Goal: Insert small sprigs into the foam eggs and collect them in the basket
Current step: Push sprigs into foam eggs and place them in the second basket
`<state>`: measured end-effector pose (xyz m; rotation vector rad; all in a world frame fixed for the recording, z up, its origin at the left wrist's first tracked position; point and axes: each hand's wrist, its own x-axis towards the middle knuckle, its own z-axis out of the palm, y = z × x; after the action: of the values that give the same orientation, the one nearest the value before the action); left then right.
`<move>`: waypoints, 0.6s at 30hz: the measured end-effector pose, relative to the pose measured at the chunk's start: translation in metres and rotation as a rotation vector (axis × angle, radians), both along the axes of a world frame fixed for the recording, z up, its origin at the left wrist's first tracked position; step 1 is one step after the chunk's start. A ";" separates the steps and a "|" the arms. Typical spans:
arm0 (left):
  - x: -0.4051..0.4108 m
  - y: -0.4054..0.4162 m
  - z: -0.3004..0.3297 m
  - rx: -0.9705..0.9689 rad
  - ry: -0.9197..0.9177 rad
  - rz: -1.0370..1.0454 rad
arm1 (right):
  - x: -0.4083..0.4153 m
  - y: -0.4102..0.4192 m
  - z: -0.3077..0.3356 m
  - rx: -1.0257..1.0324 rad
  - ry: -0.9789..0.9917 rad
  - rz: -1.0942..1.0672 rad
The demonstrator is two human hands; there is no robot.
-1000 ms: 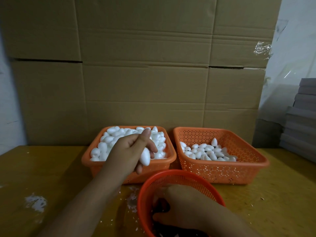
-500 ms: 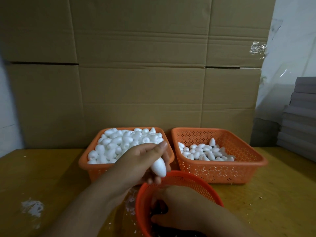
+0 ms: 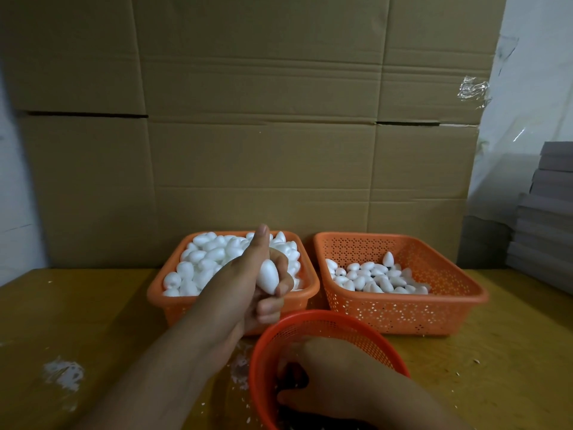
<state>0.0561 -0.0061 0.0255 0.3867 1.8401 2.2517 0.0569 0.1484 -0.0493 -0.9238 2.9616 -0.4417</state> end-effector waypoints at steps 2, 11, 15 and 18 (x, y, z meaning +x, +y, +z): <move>0.001 -0.001 0.001 0.040 -0.013 -0.048 | 0.001 0.000 0.000 -0.004 0.002 -0.001; -0.001 -0.011 -0.002 -0.005 0.084 -0.065 | -0.001 0.001 0.000 -0.001 0.008 0.007; -0.005 -0.012 -0.006 -0.206 0.212 0.010 | -0.003 0.002 -0.001 -0.004 -0.004 0.002; -0.006 -0.010 -0.007 -0.351 0.320 0.055 | -0.003 0.002 -0.001 -0.004 -0.012 -0.002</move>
<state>0.0505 -0.0164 0.0189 0.6679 2.3777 1.9287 0.0534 0.1502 -0.0503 -0.9148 2.9522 -0.4520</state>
